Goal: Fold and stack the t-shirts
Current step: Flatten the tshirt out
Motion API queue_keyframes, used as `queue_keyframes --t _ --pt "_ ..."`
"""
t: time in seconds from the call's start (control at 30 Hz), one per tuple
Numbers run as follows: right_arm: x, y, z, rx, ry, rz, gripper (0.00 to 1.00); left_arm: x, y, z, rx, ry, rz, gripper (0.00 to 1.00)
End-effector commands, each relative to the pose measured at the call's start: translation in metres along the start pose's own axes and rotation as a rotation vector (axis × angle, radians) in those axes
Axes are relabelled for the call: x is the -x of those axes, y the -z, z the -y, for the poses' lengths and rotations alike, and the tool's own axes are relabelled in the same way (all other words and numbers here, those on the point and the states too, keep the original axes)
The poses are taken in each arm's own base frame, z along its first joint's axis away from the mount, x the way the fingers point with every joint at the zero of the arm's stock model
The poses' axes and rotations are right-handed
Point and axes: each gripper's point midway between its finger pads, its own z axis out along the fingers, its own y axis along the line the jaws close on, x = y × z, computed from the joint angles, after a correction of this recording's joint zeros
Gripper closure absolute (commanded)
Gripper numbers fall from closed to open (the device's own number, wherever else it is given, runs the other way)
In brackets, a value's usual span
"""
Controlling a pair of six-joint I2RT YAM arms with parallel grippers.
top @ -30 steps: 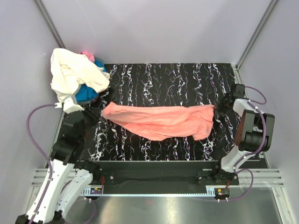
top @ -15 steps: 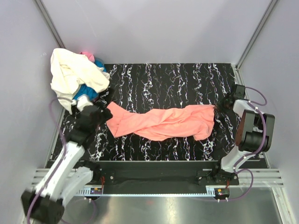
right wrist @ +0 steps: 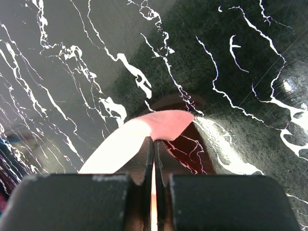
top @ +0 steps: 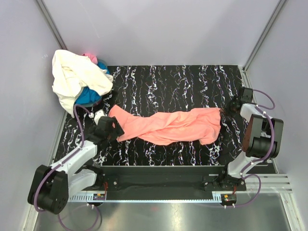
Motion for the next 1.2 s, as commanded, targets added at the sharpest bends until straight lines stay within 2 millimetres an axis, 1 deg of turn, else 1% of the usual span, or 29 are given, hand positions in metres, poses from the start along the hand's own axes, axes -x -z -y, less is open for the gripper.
queue_keyframes --t 0.0,0.1,0.17,0.2,0.27,0.3,0.43,0.53,0.63,0.67,0.8,0.83,0.87,0.97,1.07,1.1,1.13,1.17 --pt "0.011 0.01 -0.016 0.061 0.008 0.04 1.0 0.029 -0.002 0.037 -0.13 0.016 0.087 0.17" --pt "0.01 0.009 -0.016 0.064 0.008 0.034 1.0 0.047 -0.002 0.047 -0.136 0.003 0.131 0.18" --pt "0.01 0.009 -0.016 0.064 0.011 0.032 1.0 0.055 -0.004 0.056 -0.151 -0.008 0.142 0.2" --pt "0.01 0.009 -0.017 0.066 0.011 0.032 1.0 0.055 -0.009 0.059 -0.157 -0.018 0.138 0.2" --pt "0.01 0.008 -0.017 0.066 0.01 0.032 1.0 0.05 -0.014 0.062 -0.166 -0.027 0.114 0.22" --pt "0.01 0.008 -0.017 0.069 0.011 0.028 1.0 0.051 -0.019 0.067 -0.18 -0.03 0.117 0.23" --pt "0.009 0.006 -0.017 0.072 0.011 0.023 1.0 0.043 -0.029 0.079 -0.232 -0.048 0.084 0.27" --pt "0.008 0.005 -0.017 0.072 0.01 0.02 1.0 0.045 -0.03 0.083 -0.242 -0.049 0.084 0.28" --pt "0.009 0.006 -0.018 0.074 0.009 0.02 1.0 0.053 -0.022 0.089 -0.272 -0.063 0.111 0.3" --pt "0.009 0.006 -0.018 0.074 0.011 0.022 1.0 0.063 -0.011 0.094 -0.292 -0.064 0.149 0.31" --pt "0.007 0.003 -0.018 0.079 0.007 0.012 1.0 0.085 0.014 0.095 -0.287 -0.098 0.234 0.29" --pt "0.007 0.003 -0.018 0.08 0.009 0.011 1.0 0.09 0.016 0.093 -0.266 -0.11 0.249 0.28" --pt "0.006 0.002 -0.018 0.081 0.007 0.009 1.0 0.095 0.018 0.095 -0.263 -0.114 0.257 0.28" --pt "0.006 0.001 -0.018 0.081 0.005 0.004 1.0 0.088 0.007 0.094 -0.243 -0.134 0.22 0.28" --pt "0.006 0.001 -0.018 0.08 0.007 0.005 1.0 0.062 -0.014 0.094 -0.245 -0.149 0.12 0.29" --pt "0.005 0.001 -0.017 0.079 0.006 0.002 1.0 0.059 -0.018 0.099 -0.265 -0.147 0.111 0.29" --pt "0.006 0.001 -0.018 0.08 0.008 0.003 1.0 0.048 -0.028 0.096 -0.255 -0.157 0.067 0.3" --pt "0.005 0.002 -0.019 0.088 0.007 0.001 1.0 0.044 -0.032 0.1 -0.266 -0.159 0.046 0.31"
